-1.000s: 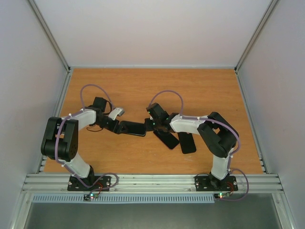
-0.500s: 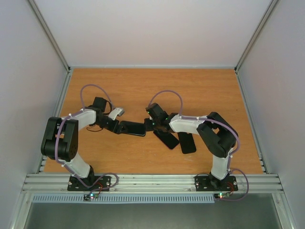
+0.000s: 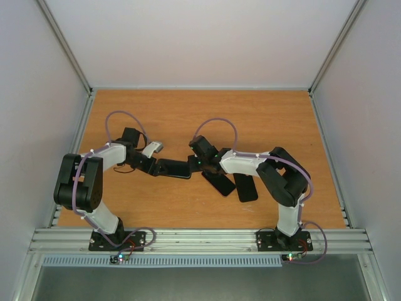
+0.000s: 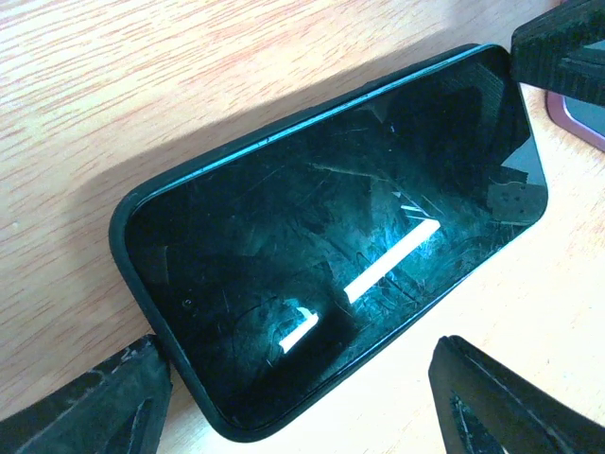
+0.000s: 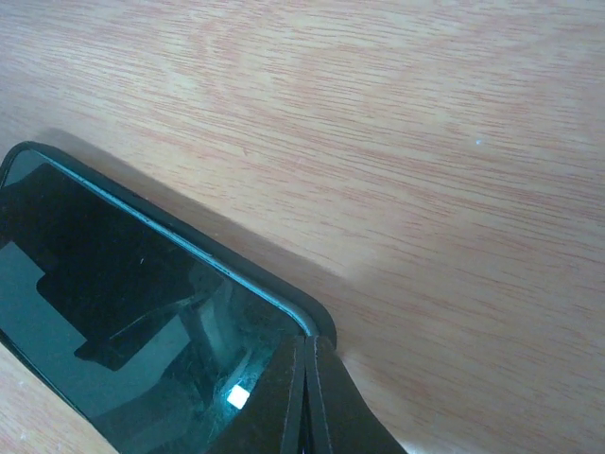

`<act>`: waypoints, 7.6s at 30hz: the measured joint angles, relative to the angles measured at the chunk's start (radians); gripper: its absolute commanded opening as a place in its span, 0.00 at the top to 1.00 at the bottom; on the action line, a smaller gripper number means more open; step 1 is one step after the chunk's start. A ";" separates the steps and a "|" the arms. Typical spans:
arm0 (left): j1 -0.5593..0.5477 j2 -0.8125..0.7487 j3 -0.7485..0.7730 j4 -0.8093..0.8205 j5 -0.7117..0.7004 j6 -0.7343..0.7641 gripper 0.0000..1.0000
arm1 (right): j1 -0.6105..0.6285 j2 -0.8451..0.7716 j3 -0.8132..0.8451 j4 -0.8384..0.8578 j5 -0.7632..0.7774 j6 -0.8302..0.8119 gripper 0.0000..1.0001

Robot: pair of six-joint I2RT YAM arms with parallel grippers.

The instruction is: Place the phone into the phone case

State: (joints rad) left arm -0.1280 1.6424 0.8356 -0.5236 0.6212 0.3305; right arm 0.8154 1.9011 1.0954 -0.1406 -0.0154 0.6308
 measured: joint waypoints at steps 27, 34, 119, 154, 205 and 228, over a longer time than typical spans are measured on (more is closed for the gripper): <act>0.002 0.000 0.000 -0.004 -0.001 0.008 0.25 | 0.135 -0.011 -0.004 0.063 -0.020 -0.013 0.91; 0.002 0.000 0.000 -0.004 0.000 0.010 0.25 | 0.133 -0.097 -0.040 -0.031 0.056 -0.018 0.90; 0.004 -0.007 0.000 -0.006 -0.018 0.015 0.25 | 0.079 -0.007 -0.039 0.003 0.057 0.005 0.99; -0.009 -0.320 -0.178 0.189 0.063 -0.008 0.24 | 0.036 -0.484 -0.496 -0.027 0.182 0.145 0.71; 0.069 -0.113 0.030 0.071 0.142 -0.043 0.23 | 0.147 -0.143 -0.102 0.049 0.263 -0.249 0.32; 0.089 -0.105 0.030 0.095 0.076 -0.050 0.23 | 0.177 0.145 0.276 -0.127 0.145 -0.740 0.02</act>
State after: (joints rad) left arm -0.0391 1.5379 0.8654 -0.4282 0.6971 0.2802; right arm 0.9924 2.0460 1.3716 -0.2672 0.1291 -0.1089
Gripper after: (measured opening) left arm 0.769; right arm 0.984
